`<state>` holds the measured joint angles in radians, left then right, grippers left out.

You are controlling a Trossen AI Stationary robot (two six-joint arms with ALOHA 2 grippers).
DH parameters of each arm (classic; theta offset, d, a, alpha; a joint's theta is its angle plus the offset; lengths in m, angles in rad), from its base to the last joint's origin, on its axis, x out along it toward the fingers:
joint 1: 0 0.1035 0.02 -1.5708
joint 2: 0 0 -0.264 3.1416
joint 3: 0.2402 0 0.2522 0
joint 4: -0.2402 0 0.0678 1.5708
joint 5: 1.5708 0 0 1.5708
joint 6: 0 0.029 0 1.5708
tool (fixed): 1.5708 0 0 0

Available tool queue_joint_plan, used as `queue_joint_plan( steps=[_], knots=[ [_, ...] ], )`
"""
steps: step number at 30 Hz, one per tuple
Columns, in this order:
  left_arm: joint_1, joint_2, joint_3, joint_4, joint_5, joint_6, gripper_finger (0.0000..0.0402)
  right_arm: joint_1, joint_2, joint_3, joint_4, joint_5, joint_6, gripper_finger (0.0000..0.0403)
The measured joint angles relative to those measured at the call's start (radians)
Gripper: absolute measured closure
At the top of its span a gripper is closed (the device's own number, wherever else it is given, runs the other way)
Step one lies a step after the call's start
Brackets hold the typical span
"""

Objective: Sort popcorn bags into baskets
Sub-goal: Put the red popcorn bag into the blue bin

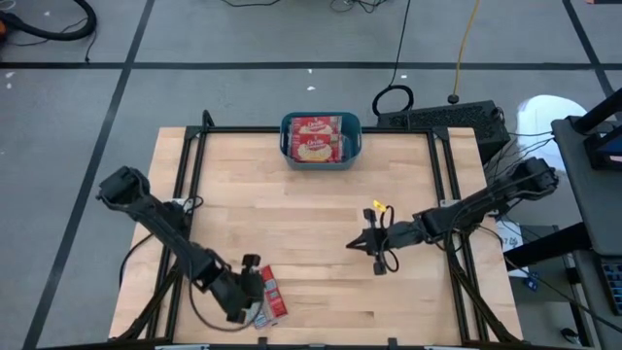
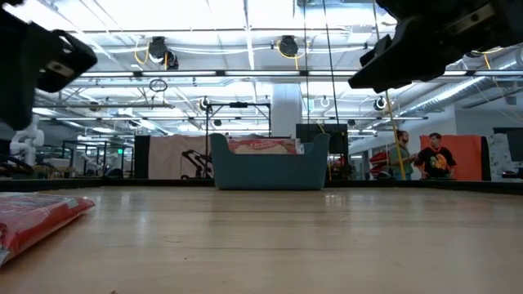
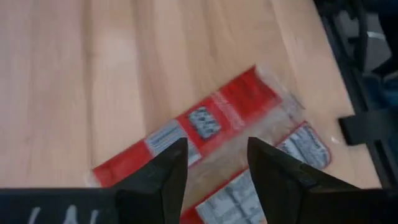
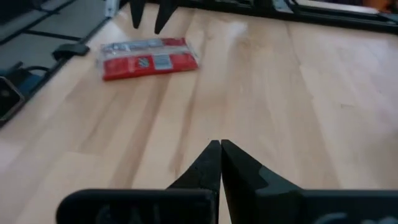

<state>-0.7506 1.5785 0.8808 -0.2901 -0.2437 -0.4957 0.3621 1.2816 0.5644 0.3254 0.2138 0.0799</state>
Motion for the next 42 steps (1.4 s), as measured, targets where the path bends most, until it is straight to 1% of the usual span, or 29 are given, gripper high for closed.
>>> queue_joint_plan(
  steps=[3,5,7,13,17,19,22,24,31,35,39,42],
  knots=[
    [-0.030,0.045,0.056,-0.089,-0.001,0.006,0.0236,0.023,0.042,0.000,0.065,-0.002,0.000,0.0397],
    [-0.050,0.077,0.093,-0.117,-0.001,0.017,0.0230,0.035,0.069,0.000,0.103,-0.001,0.004,0.0397],
    [-0.074,0.099,0.122,-0.157,-0.002,0.030,0.0215,0.041,0.102,0.001,0.152,-0.002,0.008,0.0397],
    [-0.138,0.159,0.172,-0.169,-0.013,0.068,0.0153,0.059,0.184,0.001,0.236,-0.006,0.041,0.0397],
    [-0.171,0.171,0.178,-0.168,-0.026,0.072,0.0137,0.065,0.225,0.001,0.285,-0.005,0.054,0.0397],
    [-0.181,0.171,0.175,-0.178,-0.028,0.064,0.0142,0.066,0.237,0.000,0.304,-0.005,0.064,0.0397],
    [-0.190,0.171,0.169,-0.201,-0.052,0.060,0.0163,0.068,0.244,0.000,0.307,-0.005,0.067,0.0397],
    [-0.197,0.178,0.169,-0.205,-0.082,0.082,0.0177,0.068,0.246,0.000,0.319,-0.004,0.075,0.0397],
    [-0.198,0.232,0.169,-0.208,-0.083,0.194,0.0200,0.068,0.248,0.000,0.322,-0.005,0.092,0.0397],
    [-0.197,0.264,0.168,-0.206,-0.135,0.235,0.0214,0.068,0.248,0.000,0.322,-0.005,0.089,0.0397],
    [-0.191,0.288,0.173,-0.199,-0.155,0.281,0.0236,0.067,0.248,0.000,0.322,-0.005,0.080,0.0397],
    [-0.182,0.296,0.173,-0.197,-0.169,0.297,0.0260,0.067,0.248,0.000,0.331,-0.003,0.066,0.0397]
  ],
)
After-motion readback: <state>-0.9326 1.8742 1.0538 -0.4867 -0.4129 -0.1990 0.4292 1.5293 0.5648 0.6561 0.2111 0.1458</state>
